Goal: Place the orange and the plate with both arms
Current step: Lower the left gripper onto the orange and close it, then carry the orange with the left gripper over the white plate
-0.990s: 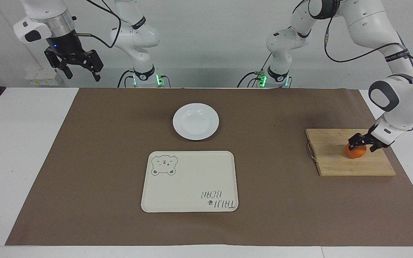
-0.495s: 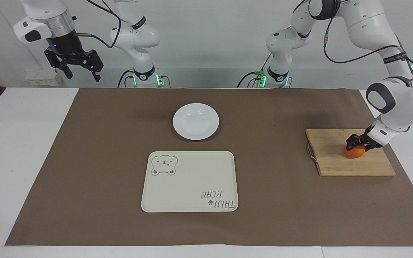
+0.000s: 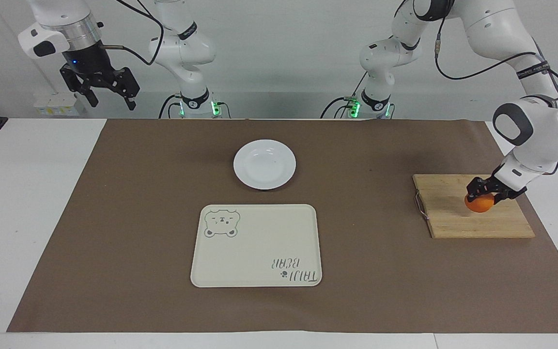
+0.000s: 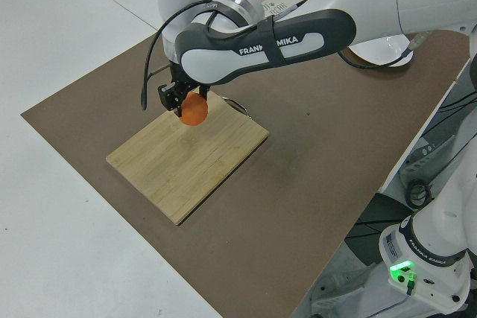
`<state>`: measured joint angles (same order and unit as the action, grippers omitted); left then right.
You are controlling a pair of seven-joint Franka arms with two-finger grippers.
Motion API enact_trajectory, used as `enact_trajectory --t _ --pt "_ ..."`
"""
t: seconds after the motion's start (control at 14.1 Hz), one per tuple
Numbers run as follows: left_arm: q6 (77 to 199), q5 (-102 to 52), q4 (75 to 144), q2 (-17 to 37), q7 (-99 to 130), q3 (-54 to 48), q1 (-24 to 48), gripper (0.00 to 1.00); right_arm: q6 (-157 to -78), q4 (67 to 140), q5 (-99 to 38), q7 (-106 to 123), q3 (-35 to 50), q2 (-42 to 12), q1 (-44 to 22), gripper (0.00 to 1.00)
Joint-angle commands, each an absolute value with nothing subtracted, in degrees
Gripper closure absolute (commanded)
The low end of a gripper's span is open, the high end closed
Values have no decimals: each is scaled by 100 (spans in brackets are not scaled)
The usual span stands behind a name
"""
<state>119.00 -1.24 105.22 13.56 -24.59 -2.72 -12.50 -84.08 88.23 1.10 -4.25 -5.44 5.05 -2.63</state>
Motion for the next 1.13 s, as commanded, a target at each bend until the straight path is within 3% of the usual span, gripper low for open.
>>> enact_trajectory --t 0.0,0.5,1.06 --pt "11681 -141 10670 1072 -2321 -193 -565 100 -8446 8930 53 -290 -519 615 -211 0" --pt "11856 -149 11136 791 -681 -220 1457 100 -8446 8930 53 -290 -519 615 -211 0" --pt "12988 -193 11118 1018 1844 -229 3628 100 -8446 8930 53 -290 -519 615 -211 0"
